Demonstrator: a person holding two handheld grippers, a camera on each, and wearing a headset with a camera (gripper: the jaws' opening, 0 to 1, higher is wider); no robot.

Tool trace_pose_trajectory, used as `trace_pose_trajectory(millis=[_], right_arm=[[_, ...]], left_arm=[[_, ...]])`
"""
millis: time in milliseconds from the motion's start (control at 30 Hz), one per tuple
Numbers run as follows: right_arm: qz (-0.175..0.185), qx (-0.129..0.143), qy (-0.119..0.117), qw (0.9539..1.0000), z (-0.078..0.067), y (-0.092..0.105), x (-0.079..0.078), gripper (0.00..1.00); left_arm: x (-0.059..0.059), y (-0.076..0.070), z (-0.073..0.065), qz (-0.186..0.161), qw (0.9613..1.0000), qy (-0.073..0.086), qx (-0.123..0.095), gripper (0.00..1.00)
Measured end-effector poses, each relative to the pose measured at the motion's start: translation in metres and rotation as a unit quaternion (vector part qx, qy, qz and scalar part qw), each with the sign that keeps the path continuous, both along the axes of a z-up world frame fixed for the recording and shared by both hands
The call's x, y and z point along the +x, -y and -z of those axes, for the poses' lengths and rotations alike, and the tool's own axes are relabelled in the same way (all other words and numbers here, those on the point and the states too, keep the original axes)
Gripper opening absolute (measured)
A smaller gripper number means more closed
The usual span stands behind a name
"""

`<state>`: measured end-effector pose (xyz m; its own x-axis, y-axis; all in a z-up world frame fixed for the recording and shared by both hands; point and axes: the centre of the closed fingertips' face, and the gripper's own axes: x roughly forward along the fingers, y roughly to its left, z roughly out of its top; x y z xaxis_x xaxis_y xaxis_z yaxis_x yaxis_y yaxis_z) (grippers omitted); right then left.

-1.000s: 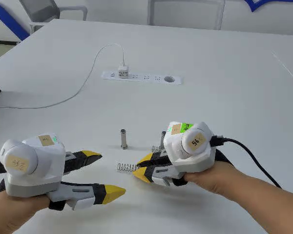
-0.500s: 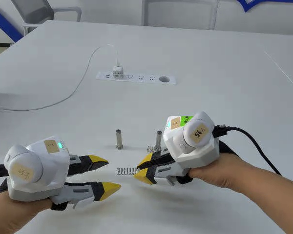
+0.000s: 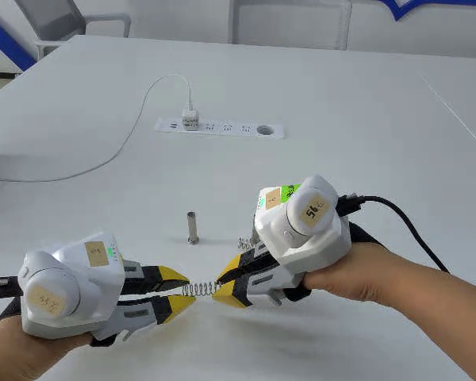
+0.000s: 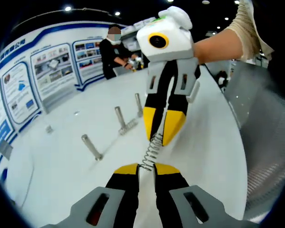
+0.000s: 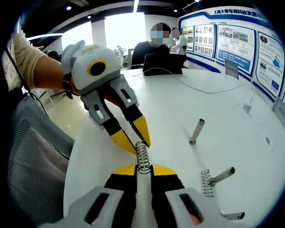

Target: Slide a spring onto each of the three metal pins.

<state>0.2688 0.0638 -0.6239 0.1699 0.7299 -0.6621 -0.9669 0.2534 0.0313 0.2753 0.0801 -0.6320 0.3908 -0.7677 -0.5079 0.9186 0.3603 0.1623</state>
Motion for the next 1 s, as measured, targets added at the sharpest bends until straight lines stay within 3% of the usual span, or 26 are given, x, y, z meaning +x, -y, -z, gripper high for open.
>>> trace_pose_trajectory(millis=[367, 1000], right_arm=[[-0.003, 0.003, 0.012, 0.9999, -0.011, -0.004, 0.000, 0.12], [-0.009, 0.032, 0.034, 0.9989, -0.033, -0.020, 0.000, 0.12]], left_arm=[[0.000, 0.000, 0.000, -0.002, 1.0000, -0.003, -0.001, 0.12], [-0.003, 0.010, 0.001, -0.011, 0.9992, -0.029, -0.025, 0.11]])
